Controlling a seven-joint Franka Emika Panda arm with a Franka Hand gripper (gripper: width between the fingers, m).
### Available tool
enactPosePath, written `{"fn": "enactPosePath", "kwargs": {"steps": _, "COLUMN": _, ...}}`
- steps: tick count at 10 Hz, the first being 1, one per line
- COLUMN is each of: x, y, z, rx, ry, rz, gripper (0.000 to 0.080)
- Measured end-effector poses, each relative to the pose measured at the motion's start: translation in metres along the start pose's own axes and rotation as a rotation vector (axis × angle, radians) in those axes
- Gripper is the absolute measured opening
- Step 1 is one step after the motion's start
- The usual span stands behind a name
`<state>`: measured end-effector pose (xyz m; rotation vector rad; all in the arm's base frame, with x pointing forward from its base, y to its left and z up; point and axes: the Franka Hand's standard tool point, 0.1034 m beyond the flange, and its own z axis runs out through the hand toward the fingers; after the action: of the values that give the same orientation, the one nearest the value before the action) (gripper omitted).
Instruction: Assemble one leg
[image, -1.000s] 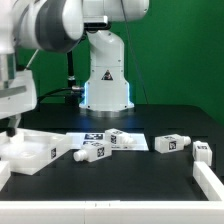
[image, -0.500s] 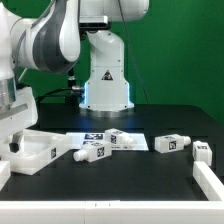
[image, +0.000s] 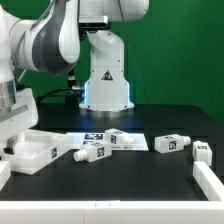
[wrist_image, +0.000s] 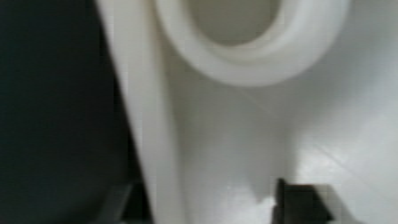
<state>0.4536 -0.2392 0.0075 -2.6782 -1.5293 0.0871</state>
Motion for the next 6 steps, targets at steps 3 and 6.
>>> {"fn": "enactPosePath", "kwargs": {"steps": 3, "x": -0.003, "y": -0.001, "z": -0.001, "rx": 0.0, "ry": -0.001, "rz": 0.004, "gripper": 0.0046}}
{"fn": "enactPosePath", "kwargs": {"steps": 6, "x": -0.011, "y": -0.009, "z": -0.038, "rx": -0.035, "ry": 0.008, "rz": 0.132, "gripper": 0.0046}}
